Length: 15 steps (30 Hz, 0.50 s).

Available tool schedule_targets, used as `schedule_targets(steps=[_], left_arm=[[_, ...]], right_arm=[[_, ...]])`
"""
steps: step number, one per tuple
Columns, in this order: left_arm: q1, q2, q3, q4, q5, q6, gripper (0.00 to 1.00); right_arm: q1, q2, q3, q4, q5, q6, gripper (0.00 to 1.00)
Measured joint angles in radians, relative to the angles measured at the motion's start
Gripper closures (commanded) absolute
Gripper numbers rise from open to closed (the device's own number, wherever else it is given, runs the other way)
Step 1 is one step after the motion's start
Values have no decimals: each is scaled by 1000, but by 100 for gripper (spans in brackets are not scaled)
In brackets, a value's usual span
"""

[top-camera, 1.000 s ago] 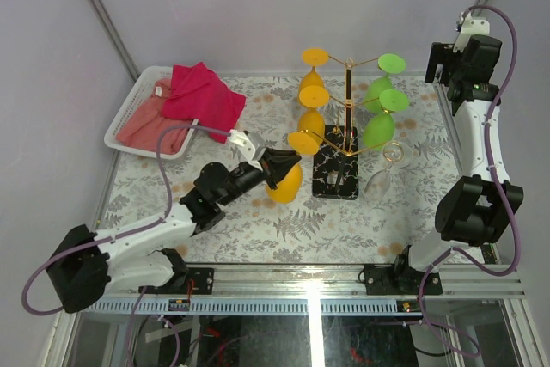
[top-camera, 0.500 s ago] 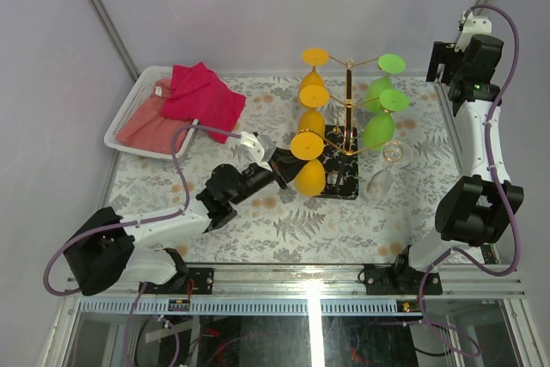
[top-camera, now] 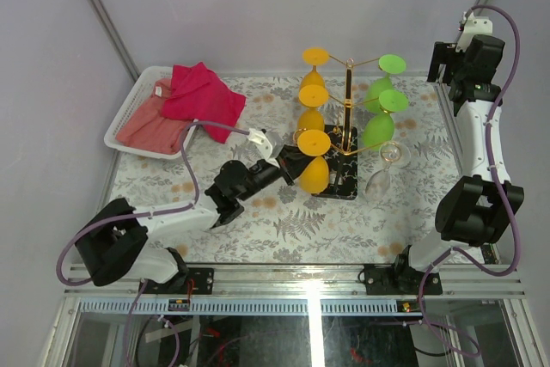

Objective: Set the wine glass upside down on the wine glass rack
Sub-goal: Turn the wine glass upside down at the wine rack.

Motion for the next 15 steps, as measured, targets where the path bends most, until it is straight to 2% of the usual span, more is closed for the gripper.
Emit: schedule_targets(steps=[7,15], left_arm=[[0,22,24,-5,-39,2,100],[1,36,26,-3,-158,2,100]], right_arm=[[-1,0,-9,3,0,0,1],[-2,0,-13,7,0,0,1]])
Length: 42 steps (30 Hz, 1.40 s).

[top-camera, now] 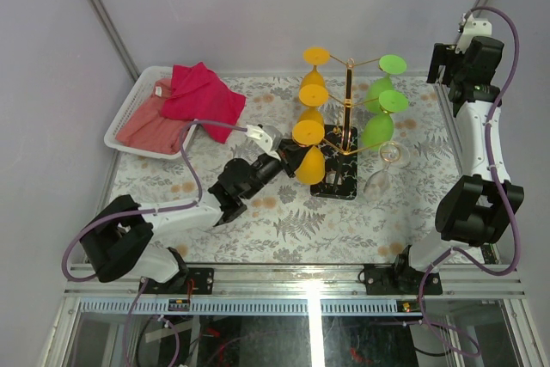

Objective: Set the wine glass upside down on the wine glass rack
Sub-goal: Turn the wine glass upside down at the wine rack.

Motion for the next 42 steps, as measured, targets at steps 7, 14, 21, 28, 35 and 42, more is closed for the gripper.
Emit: schedule_targets(steps=[7,14,21,28,35,42], left_arm=[[0,3,0,2,-57,7,100],[0,-29,-28,4,-105,16,100],[0,-80,-64,2,-107,18,100],[-12,-116,-69,-12,-55,40,100],[-64,-116,-69,-47,-12,71,99],[-69,-82,-53,-49,0,83,40]], right_arm=[[0,0,-10,0,0,0,1],[-2,0,-12,0,0,0,1],[-4,0,-13,0,-1,0,1],[-4,0,-13,0,-1,-1,1],[-4,0,-18,1,-1,-1,1],[-4,0,-21,3,0,-6,1]])
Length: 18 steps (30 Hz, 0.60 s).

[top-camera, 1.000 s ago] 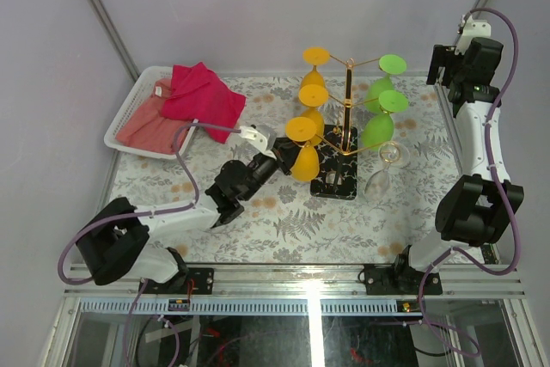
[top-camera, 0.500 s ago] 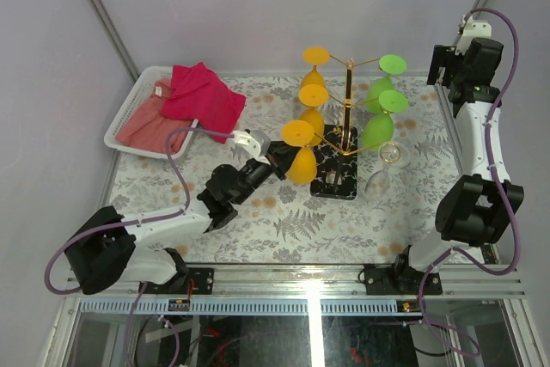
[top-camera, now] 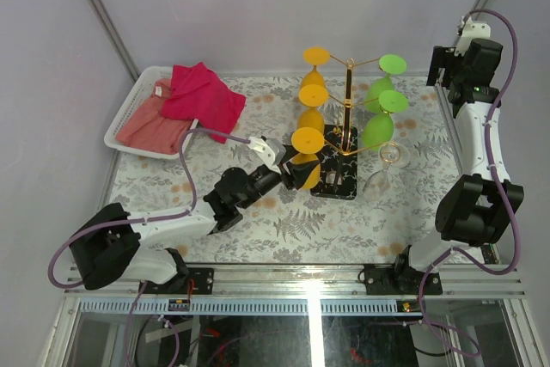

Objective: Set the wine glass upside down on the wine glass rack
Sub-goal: Turn the wine glass upside down at the wine rack.

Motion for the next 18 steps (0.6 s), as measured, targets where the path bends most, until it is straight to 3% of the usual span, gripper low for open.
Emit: schedule_targets(steps=[8,15,18], left_arm=[[-8,-25,-5,-44,-6,10,22],[-9,-177,-58,-179,-68,-1,0],[-9,-253,-67,-288,-124,-1,0]], right_arm=[[0,0,0,5,0,-2,1],[0,0,-6,5,2,-6,1],[0,-1,-5,5,2,-6,1]])
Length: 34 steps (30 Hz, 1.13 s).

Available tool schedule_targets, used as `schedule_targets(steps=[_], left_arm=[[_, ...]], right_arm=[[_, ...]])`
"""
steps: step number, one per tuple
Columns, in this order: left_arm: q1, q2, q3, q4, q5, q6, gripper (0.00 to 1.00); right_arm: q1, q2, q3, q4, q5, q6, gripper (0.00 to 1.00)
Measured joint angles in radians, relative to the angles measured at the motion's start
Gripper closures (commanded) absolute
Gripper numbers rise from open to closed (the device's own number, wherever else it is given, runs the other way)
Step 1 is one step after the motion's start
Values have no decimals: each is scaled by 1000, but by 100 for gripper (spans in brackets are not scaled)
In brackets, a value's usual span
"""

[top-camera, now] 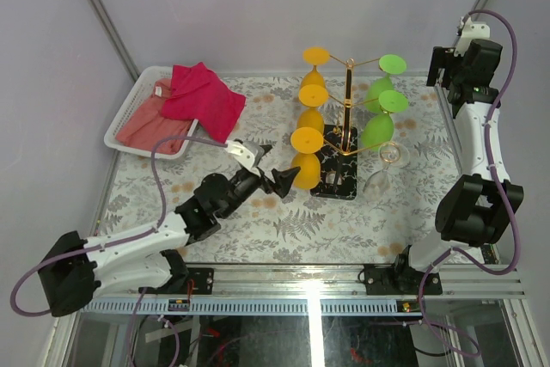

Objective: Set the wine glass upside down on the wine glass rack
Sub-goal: Turn the wine glass upside down at the wine rack, then reset both arms

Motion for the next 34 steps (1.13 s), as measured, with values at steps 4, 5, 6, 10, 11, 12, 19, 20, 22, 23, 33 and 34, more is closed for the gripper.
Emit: schedule_targets(steps=[4,5,6,10,11,12,19,20,22,23,33,34], left_arm=[[0,-105,-19,-127,-141,20,0],[0,-123,-24,-146,-176,29,0],[0,-141,-29,-165,-222,47,0],[9,-154,-17,-221,-382,120,0],[15,-138,6,-251,-426,131,0],[17,-119,32,-275,-460,135,0],[20,69,297,-394,-696,108,0],[20,87,321,-405,-719,100,0],[20,111,351,-423,-761,80,0],[20,119,360,-430,-782,69,0],[26,135,367,-450,-866,39,0],[26,135,368,-452,-866,39,0]], right_arm=[[0,0,0,-1,2,0,1],[0,0,0,-1,2,0,1],[0,0,0,-1,2,0,1],[0,0,0,-1,2,0,1],[0,0,0,-1,2,0,1],[0,0,0,-1,2,0,1],[0,0,0,-1,2,-2,1],[0,0,0,-1,2,-3,1],[0,0,0,-1,2,-5,1],[0,0,0,0,3,-6,1],[-1,0,0,0,3,-14,1],[-1,0,0,0,3,-14,1]])
